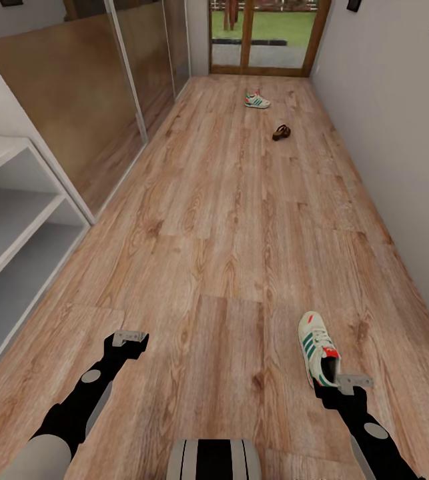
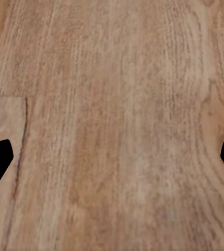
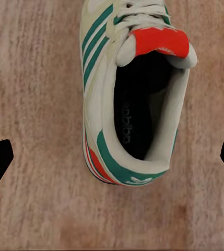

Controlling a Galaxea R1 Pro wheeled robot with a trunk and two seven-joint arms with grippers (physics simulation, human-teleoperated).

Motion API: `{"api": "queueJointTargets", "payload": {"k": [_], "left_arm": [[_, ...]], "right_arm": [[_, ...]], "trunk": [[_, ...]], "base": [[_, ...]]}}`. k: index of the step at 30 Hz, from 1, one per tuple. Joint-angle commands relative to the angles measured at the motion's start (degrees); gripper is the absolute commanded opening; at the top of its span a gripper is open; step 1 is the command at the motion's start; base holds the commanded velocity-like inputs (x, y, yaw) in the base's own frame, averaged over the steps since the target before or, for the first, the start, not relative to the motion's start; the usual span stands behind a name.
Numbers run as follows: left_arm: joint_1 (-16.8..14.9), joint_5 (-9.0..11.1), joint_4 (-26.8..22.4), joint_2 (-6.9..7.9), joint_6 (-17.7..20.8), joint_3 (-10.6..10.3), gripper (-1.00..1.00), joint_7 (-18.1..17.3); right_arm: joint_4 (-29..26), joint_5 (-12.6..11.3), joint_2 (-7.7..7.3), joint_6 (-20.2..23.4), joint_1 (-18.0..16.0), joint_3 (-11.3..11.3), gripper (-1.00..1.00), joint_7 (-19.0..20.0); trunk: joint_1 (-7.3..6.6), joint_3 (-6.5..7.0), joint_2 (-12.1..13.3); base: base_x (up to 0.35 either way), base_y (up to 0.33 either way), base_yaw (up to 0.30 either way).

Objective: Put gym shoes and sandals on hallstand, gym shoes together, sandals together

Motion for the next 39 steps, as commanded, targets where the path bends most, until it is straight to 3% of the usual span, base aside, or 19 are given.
{"api": "queueJointTargets", "payload": {"k": [1,10,13,24,39], "left_arm": [[0.00,-0.22,0.01,0.02,-0.19,0.08,1.00,-0.21],[-0.21,-0.16,-0.94,-0.22,-0.38,0.23,1.00,-0.40],[-0.31,-0.12,-4.06,-0.30,-0.02,0.25,1.00,-0.37],[-0.11,-0.11,-5.63,-0.26,0.02,0.12,1.00,-0.35],[0.30,-0.19,-5.73,-0.03,-0.17,0.33,1.00,-0.14]], "right_arm": [[-0.11,0.01,0.00,0.33,-0.01,0.00,1.00,-0.03],[-0.27,-0.02,0.00,0.33,-0.01,0.00,1.00,-0.01],[-0.38,-0.02,0.00,0.36,-0.01,0.00,1.00,-0.04],[-0.50,-0.02,0.00,0.26,-0.01,0.00,1.00,-0.03],[-0.51,-0.02,0.00,0.28,-0.01,0.00,1.00,0.01]], "trunk": [[-0.01,-0.01,-0.01],[-0.01,0.29,-0.01],[-0.01,0.38,-0.01],[0.27,-2.19,-0.16],[0.27,-2.68,-0.16]], "base": [[0.001,0.000,-0.175],[0.000,0.000,-0.235],[0.000,0.000,-0.240],[0.000,0.000,-0.070],[0.000,0.000,-0.001]]}}
